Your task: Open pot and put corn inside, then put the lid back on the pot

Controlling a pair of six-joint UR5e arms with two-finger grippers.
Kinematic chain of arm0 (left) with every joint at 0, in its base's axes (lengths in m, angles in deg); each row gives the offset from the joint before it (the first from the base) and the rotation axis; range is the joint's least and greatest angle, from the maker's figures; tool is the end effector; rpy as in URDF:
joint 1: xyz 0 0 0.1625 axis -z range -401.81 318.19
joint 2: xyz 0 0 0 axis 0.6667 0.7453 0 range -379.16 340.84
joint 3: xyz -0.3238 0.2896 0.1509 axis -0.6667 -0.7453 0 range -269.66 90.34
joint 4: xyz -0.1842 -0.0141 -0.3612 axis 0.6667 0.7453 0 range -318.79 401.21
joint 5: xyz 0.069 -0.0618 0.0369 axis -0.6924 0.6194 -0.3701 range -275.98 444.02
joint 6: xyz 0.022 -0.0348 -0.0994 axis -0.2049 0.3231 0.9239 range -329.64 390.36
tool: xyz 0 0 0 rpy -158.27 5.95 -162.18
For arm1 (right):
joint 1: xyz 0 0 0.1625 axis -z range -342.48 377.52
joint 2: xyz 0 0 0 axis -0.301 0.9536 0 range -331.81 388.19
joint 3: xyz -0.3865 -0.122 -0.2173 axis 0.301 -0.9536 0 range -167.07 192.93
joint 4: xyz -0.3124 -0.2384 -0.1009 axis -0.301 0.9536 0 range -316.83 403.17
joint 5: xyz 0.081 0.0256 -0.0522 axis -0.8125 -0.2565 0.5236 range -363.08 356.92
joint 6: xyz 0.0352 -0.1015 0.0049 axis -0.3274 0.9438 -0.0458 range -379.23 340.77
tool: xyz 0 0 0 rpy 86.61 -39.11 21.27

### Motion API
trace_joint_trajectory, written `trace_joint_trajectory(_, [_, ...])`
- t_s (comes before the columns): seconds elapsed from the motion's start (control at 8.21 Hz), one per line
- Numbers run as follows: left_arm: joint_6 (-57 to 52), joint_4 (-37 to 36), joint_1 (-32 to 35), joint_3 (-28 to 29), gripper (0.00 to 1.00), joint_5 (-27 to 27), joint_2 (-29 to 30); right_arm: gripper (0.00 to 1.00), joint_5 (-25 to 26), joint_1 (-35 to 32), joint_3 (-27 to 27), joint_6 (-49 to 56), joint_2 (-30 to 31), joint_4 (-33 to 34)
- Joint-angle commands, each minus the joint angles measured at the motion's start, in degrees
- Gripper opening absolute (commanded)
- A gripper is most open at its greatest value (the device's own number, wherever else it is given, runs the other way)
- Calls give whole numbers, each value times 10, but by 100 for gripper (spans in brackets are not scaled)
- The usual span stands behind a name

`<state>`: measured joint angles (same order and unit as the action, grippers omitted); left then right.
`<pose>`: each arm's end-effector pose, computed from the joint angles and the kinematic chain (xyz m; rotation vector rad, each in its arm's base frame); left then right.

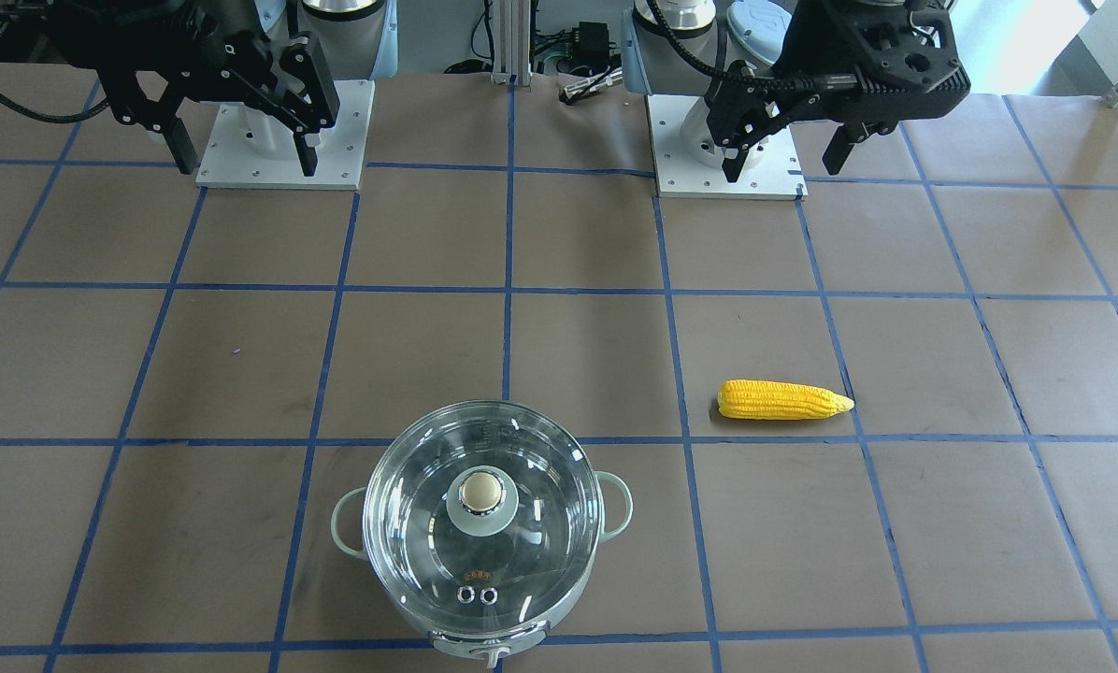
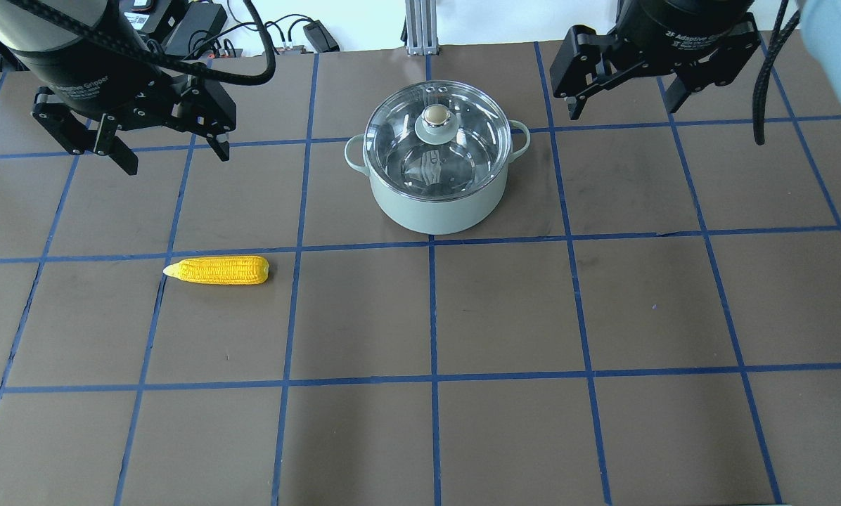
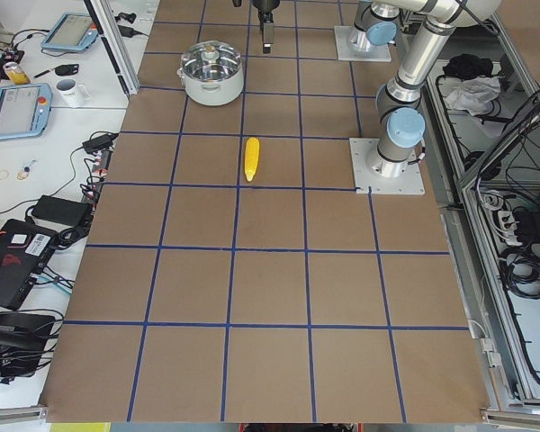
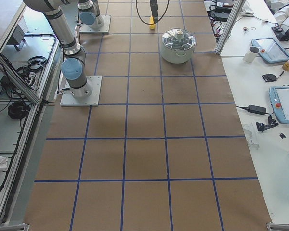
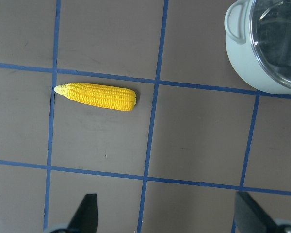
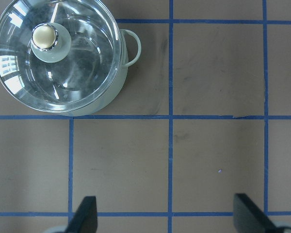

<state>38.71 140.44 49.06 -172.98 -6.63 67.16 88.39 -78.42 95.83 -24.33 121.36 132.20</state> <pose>-0.1391 -0.4471 0.5848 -0.2043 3.1250 -0.0325 0.1782 -0.4515 0.6000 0.0196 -3.1211 0.2564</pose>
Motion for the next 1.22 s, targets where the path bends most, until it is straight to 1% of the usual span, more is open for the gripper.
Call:
trace_joint_trajectory(0.0, [0, 0, 0, 0, 100, 3, 0, 100, 0, 0, 1, 0, 0, -2])
trace_joint_trajectory(0.85, [0, -2, -3, 4, 100, 10, -1, 100, -2, 0, 2, -1, 1, -3])
trace_joint_trajectory(0.97, [3, -10, -10, 4, 100, 8, 1, 100, -1, 0, 2, -1, 1, -5])
trace_joint_trajectory(1.1, [14, -57, -11, 2, 100, 9, 3, 100, -2, -2, 5, -2, 2, -5])
